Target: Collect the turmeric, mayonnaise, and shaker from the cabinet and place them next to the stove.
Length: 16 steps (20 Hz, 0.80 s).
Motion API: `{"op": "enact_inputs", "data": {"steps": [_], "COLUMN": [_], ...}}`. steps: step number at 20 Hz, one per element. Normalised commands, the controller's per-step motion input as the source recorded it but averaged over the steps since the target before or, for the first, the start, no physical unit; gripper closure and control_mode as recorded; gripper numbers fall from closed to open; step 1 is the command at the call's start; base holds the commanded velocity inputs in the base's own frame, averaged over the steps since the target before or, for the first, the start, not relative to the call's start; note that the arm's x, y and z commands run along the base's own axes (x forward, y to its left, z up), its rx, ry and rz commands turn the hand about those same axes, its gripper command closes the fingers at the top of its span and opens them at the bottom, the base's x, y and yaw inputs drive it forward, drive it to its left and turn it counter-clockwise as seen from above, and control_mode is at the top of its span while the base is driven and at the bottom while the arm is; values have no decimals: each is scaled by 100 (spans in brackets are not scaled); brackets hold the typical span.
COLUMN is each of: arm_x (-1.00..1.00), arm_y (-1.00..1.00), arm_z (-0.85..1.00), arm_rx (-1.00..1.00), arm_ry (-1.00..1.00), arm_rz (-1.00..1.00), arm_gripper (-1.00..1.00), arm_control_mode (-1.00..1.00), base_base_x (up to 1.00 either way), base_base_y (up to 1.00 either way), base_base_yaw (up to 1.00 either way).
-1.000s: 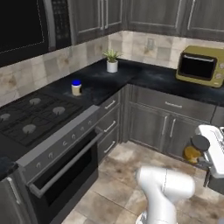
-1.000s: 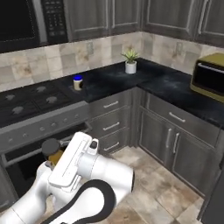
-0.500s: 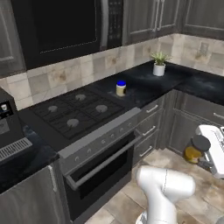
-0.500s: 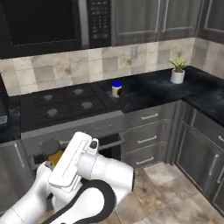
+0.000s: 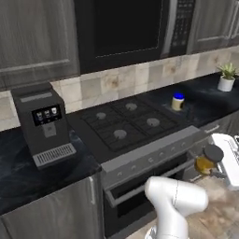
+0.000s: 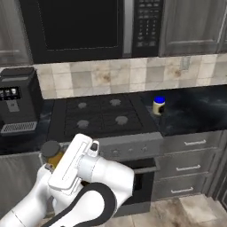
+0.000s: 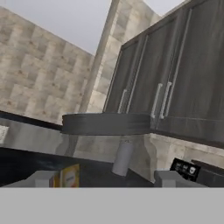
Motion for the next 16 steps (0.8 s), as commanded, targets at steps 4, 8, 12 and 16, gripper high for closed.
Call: {"op": "enact_inputs", "data": {"steps": [4, 8, 12, 16], "arm_x": [0, 0, 0, 0], "arm_y": [0, 0, 0, 0], "arm_z": [0, 0, 0, 0], "arm_rx": [0, 0, 0, 0], "arm_ry": [0, 0, 0, 0], "arm_rz": [0, 0, 0, 0], "arm_gripper": [100, 100, 100, 100], "arm_control_mode": [100, 100, 100, 100], "base_base_x": [32, 44, 53, 55], "base_base_y": [22, 28, 38, 37], "base_base_yaw": [43, 43, 43, 41]}}
